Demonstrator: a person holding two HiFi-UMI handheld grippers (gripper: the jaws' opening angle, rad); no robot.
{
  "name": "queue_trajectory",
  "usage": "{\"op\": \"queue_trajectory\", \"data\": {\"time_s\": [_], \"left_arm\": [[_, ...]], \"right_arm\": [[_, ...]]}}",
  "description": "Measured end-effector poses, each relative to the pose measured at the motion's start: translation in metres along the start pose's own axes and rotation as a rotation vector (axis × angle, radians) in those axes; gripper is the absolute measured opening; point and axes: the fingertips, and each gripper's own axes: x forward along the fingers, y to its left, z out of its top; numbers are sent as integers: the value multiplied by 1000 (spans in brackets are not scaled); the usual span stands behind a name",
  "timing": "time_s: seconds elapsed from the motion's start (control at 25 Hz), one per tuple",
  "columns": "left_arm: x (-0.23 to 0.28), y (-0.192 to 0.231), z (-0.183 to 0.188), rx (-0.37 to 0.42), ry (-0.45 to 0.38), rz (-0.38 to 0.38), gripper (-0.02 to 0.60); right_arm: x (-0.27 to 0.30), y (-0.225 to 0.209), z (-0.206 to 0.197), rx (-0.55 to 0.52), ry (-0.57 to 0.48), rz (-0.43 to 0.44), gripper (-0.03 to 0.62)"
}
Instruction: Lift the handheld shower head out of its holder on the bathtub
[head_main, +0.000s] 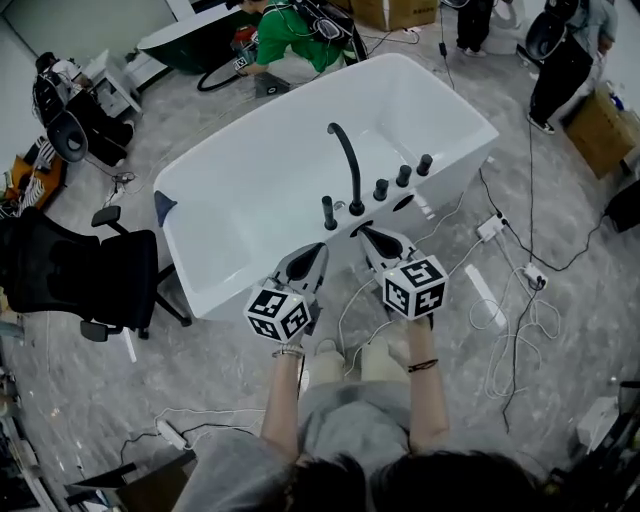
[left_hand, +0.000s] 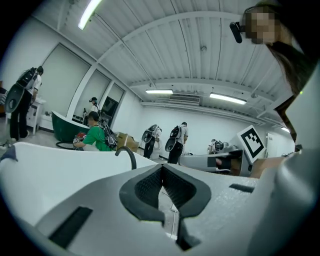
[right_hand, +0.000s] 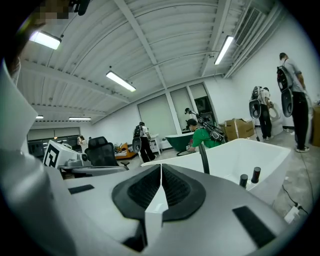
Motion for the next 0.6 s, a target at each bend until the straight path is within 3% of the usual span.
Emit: {"op": "queue_trajectory", "data": {"time_s": [0.36, 0.6], "left_arm": [[15, 44, -43, -70, 5, 133, 5], [31, 81, -71, -110, 9, 165, 5]], "right_arm": [[62, -20, -54, -61, 120, 107, 3], [109, -37, -88, -100, 169, 129, 3]]}}
